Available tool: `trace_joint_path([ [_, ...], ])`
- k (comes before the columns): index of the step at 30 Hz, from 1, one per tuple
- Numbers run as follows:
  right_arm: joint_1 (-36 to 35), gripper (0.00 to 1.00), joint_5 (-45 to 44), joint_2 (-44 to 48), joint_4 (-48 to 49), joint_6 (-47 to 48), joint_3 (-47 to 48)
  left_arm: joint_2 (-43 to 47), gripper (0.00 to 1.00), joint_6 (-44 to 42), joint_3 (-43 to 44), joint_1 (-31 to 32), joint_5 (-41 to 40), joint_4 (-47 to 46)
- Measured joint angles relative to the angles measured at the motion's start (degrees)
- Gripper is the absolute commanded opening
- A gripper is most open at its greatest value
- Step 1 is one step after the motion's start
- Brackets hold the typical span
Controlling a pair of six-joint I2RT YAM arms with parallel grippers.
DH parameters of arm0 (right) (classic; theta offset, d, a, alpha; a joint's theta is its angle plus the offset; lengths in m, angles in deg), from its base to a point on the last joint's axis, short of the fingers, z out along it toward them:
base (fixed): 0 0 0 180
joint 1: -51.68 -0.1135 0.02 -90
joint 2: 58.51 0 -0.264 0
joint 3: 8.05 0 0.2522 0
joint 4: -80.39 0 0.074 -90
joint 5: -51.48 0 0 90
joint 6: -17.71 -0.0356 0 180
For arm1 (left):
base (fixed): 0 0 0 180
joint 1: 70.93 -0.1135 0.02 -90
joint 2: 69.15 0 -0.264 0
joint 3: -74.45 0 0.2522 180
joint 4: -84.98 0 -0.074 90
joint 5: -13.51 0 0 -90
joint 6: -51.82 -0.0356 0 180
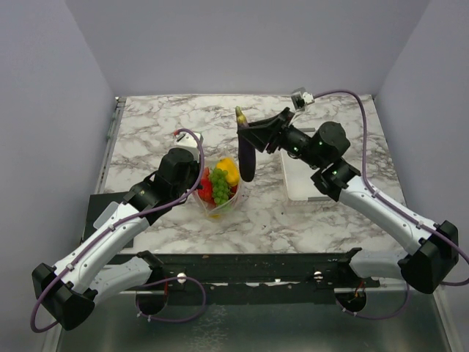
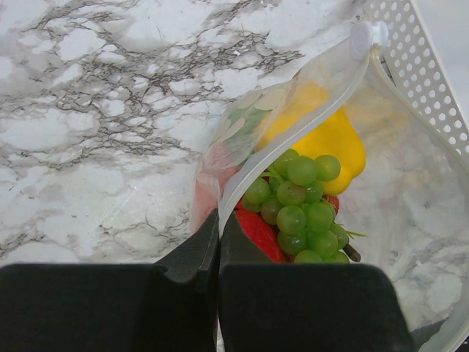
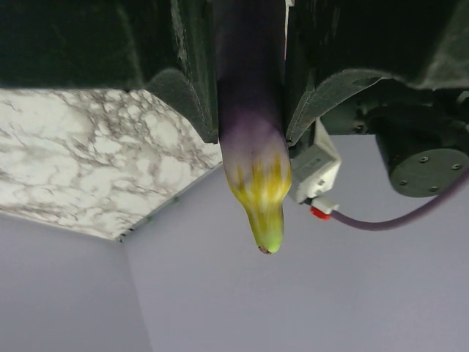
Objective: Place the food in the zip-top bag and seal the zipper
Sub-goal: Place the fake vegetable in the zipper food storage bag.
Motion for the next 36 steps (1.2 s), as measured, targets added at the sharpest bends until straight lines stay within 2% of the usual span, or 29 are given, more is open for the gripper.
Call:
trace_joint_path([
  [7, -5.4, 0.01, 0.2, -2.0, 8.2, 1.6, 0.0, 0.0, 0.0, 0.0, 0.0, 0.0, 0.0, 0.0],
  [13, -7.0, 0.01, 0.2, -5.4, 13.1, 5.0, -1.1, 0.0, 0.0, 0.0, 0.0, 0.0, 0.0, 0.0],
  [25, -7.9, 0.01, 1.4, -10.7, 25.0, 15.2, -10.6, 0.0, 0.0, 0.0, 0.0, 0.0, 0.0, 0.0],
  [36, -8.7, 0.01, 2.6, -11.2, 32.8, 22.3, -18.9, 0.0, 0.0, 0.0, 0.0, 0.0, 0.1, 0.0],
])
